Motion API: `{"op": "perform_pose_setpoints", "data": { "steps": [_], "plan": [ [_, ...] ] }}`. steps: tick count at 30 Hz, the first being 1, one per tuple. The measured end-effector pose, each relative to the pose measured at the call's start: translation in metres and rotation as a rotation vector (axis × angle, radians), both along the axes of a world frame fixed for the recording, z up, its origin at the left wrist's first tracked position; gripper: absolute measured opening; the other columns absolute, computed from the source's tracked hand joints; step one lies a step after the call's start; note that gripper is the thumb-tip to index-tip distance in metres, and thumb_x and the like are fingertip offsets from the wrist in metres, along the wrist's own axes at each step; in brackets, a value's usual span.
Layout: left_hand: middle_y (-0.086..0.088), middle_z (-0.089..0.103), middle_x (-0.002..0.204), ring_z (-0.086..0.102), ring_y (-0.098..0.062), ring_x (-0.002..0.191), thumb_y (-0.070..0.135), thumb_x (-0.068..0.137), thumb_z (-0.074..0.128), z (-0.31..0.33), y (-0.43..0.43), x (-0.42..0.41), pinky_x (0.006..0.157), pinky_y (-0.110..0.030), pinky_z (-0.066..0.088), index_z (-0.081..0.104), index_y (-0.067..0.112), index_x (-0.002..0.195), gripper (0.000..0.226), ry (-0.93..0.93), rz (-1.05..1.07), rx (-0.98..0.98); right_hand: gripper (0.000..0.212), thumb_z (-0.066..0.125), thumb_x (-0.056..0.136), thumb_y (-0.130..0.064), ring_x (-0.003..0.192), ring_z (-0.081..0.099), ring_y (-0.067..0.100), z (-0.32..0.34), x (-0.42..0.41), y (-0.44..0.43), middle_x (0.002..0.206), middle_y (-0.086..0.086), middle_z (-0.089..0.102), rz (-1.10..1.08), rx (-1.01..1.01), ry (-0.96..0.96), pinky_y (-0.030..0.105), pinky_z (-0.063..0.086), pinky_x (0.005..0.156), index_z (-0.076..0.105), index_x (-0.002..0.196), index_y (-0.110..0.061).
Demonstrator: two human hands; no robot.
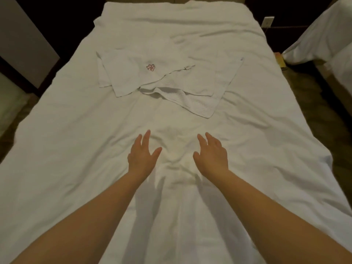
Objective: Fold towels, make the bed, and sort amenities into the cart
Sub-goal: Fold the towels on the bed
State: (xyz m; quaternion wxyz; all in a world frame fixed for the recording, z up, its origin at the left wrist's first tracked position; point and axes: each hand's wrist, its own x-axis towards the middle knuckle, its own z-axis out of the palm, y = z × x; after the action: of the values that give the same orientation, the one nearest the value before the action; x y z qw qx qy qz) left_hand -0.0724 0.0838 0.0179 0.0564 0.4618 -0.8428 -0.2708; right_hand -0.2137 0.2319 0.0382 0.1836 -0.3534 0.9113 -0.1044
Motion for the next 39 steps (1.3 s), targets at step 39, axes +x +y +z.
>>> {"op": "perform_pose_setpoints", "data": {
  "steps": [39],
  "plan": [
    [-0.008, 0.041, 0.146, 0.033, -0.024, 0.132, 0.072, 0.089, 0.014, -0.152, -0.052, 0.0, 0.105, -0.045, 0.019, 0.035, 0.027, 0.14, 0.072, -0.094, 0.04, -0.297, 0.04, 0.032, 0.099, -0.01, 0.116, 0.05, 0.037, -0.071, -0.141, -0.197, 0.129, 0.022, 0.052, -0.028, -0.103, 0.096, 0.038, 0.037, 0.093, 0.042, 0.137, -0.012]
  ]
}}
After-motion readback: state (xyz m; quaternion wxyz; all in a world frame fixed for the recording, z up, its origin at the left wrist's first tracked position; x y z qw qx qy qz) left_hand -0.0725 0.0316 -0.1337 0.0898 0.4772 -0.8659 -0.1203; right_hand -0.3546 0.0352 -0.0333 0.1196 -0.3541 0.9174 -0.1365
